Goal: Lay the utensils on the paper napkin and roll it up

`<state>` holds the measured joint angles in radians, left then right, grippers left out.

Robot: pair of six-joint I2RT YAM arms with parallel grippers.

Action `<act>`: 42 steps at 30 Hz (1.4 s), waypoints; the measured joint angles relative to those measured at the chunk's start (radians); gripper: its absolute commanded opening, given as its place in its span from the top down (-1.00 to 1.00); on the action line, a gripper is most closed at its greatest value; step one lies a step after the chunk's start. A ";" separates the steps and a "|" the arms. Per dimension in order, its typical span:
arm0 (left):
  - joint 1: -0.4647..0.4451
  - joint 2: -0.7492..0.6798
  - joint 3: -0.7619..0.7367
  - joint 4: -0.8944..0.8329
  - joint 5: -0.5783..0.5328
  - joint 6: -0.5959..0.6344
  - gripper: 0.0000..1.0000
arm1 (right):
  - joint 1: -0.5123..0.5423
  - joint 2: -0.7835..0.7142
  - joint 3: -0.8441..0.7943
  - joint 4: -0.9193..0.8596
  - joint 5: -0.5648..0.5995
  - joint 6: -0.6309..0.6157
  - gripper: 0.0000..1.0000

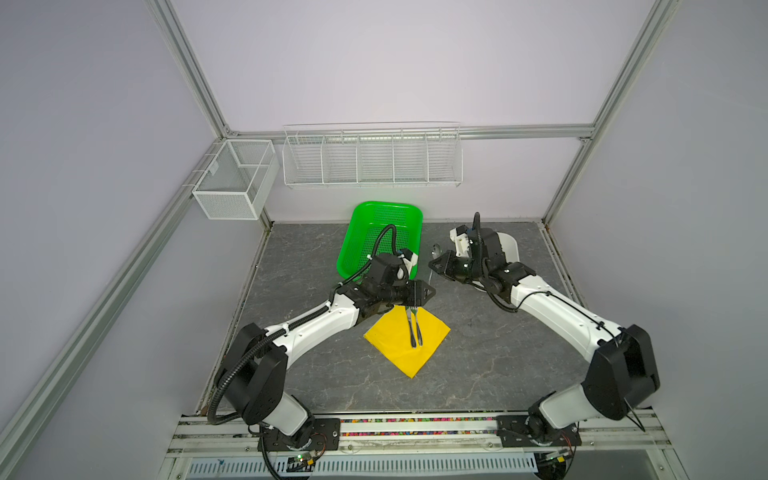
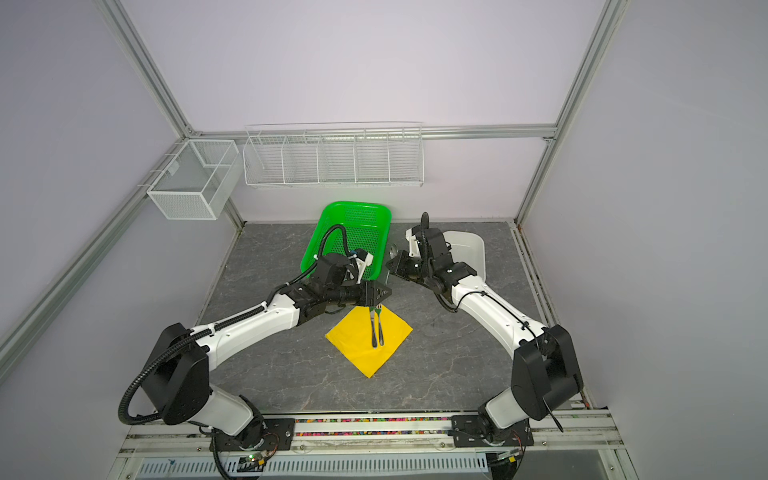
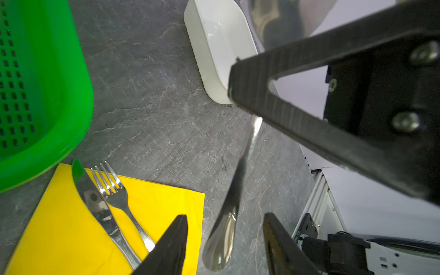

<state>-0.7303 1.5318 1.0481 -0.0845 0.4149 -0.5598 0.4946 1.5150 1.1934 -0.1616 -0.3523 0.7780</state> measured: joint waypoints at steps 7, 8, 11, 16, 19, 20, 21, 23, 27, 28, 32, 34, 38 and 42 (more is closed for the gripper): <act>0.048 -0.011 -0.018 0.081 0.100 -0.023 -0.03 | -0.021 0.002 -0.002 0.090 -0.174 -0.005 0.87; 0.052 -0.011 -0.018 0.087 0.112 -0.023 0.01 | -0.022 0.004 -0.002 0.096 -0.195 -0.008 0.87; 0.058 -0.011 -0.006 0.087 0.134 -0.023 0.17 | -0.022 0.013 -0.002 0.104 -0.241 -0.012 0.87; 0.062 -0.011 0.011 0.099 0.159 -0.019 0.53 | -0.022 0.027 -0.002 0.108 -0.291 -0.028 0.86; 0.063 -0.012 0.011 0.101 0.163 -0.015 0.73 | -0.023 0.028 -0.002 0.107 -0.311 -0.042 0.84; 0.064 -0.013 0.011 0.102 0.164 -0.014 0.78 | -0.023 0.028 -0.002 0.108 -0.317 -0.046 0.83; 0.064 -0.014 0.011 0.103 0.166 -0.009 0.85 | -0.023 0.029 -0.002 0.108 -0.319 -0.048 0.82; 0.061 -0.019 0.010 0.107 0.170 -0.014 0.98 | -0.023 0.034 -0.002 0.108 -0.327 -0.053 0.75; 0.064 -0.023 0.009 0.106 0.165 -0.013 1.00 | -0.023 0.039 0.000 0.108 -0.330 -0.060 0.68; 0.064 -0.025 0.009 0.105 0.161 -0.013 1.00 | -0.023 0.040 0.000 0.108 -0.330 -0.061 0.67; 0.064 -0.041 -0.005 0.103 0.146 -0.013 1.00 | -0.023 0.040 0.003 0.098 -0.321 -0.065 0.37; 0.065 -0.053 -0.020 0.101 0.134 -0.015 1.00 | -0.023 0.039 0.005 0.079 -0.304 -0.071 0.24; 0.065 -0.077 -0.087 0.102 0.112 -0.030 1.00 | -0.024 0.027 0.004 0.026 -0.243 -0.086 0.12; 0.066 -0.090 -0.202 0.102 0.101 -0.065 1.00 | -0.027 -0.019 -0.014 -0.040 -0.153 -0.099 0.12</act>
<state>-0.6647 1.4414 0.8459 0.0177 0.5163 -0.6247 0.4675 1.4956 1.1793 -0.2020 -0.5056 0.6788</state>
